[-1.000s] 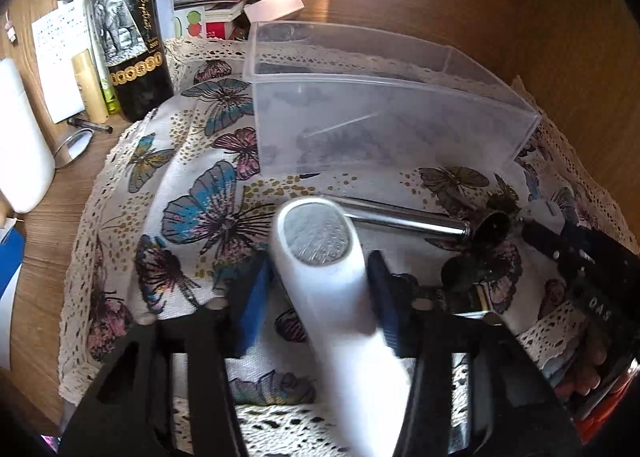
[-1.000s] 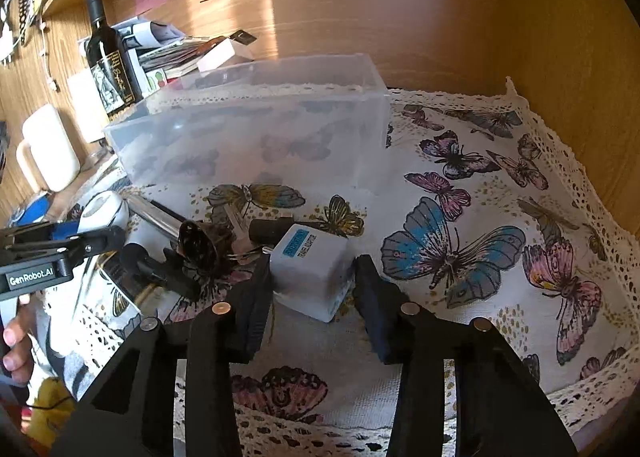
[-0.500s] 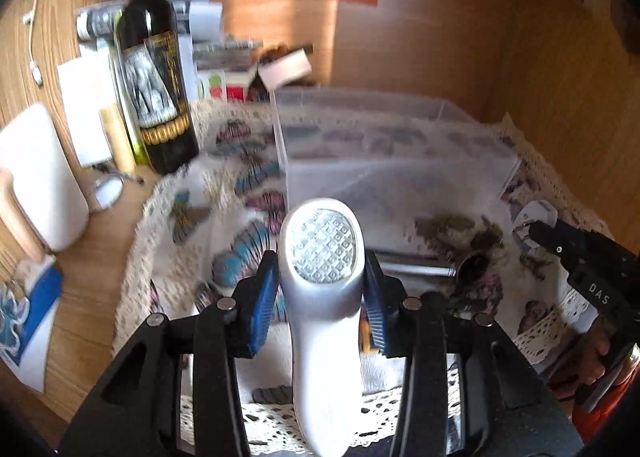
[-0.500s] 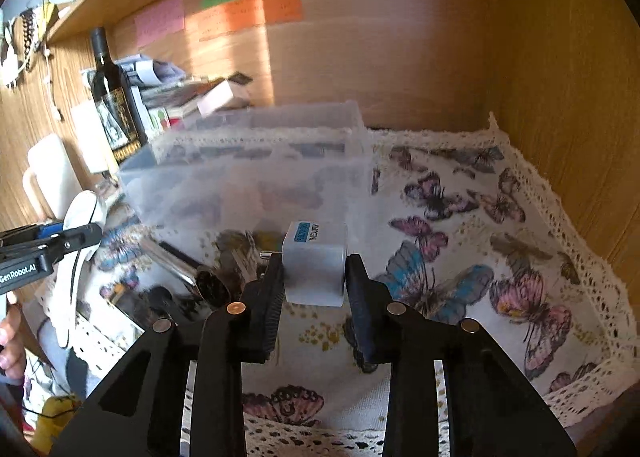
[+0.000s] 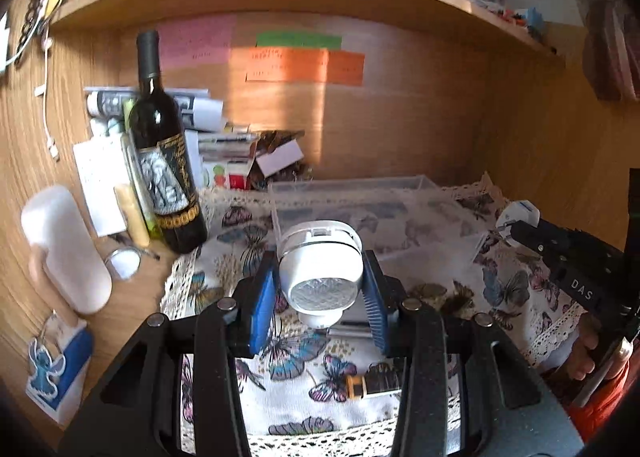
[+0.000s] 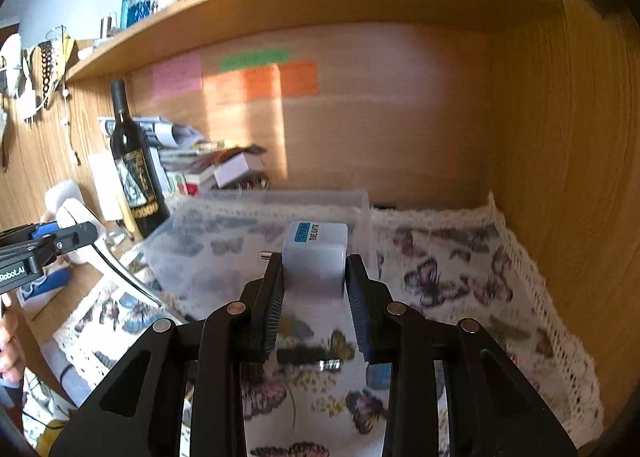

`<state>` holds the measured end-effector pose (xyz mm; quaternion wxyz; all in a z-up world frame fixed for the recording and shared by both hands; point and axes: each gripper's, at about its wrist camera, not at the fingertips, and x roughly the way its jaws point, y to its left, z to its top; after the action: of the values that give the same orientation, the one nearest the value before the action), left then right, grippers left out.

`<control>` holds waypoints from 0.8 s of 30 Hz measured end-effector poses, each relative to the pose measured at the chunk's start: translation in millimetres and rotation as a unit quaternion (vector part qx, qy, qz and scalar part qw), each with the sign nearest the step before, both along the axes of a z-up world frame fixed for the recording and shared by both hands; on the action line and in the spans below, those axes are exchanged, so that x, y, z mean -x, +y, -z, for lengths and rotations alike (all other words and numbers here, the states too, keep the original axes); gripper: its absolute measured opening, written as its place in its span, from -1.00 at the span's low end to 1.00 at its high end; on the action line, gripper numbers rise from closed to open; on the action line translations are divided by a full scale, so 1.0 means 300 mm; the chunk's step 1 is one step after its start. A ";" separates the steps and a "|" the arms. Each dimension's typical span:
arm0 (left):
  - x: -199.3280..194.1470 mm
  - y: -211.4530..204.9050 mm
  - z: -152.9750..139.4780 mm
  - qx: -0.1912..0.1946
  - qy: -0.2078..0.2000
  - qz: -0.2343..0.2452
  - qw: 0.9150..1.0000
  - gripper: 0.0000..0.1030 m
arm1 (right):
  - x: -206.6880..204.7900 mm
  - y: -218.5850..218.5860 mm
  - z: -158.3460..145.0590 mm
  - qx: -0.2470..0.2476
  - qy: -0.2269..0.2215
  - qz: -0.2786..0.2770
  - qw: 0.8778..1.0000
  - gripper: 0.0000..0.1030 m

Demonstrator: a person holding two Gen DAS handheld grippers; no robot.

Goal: Organize rigid objects
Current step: 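Carry the foot file over the clear box with the left tool while the right tool drops the adapter inside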

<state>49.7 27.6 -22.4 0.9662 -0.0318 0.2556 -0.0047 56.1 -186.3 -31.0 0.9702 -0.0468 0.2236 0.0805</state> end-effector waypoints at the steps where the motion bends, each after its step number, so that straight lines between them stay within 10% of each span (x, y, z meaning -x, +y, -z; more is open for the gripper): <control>1: -0.005 0.000 -0.010 0.002 -0.001 0.004 1.000 -0.21 | -0.005 0.001 -0.010 -0.001 -0.004 -0.002 1.000 -0.45; 15: -0.110 -0.012 -0.178 -0.002 -0.044 0.013 0.999 -0.21 | -0.117 0.031 -0.092 -0.004 -0.023 -0.020 1.000 -0.45; 24: -0.278 -0.038 -0.113 0.018 -0.019 0.033 0.999 -0.21 | -0.247 0.064 -0.033 0.008 0.020 -0.035 0.999 -0.45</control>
<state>133.0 16.2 11.4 0.9695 -0.0404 0.2381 -0.0417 130.1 -167.0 -21.1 0.9618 -0.0611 0.2415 0.1133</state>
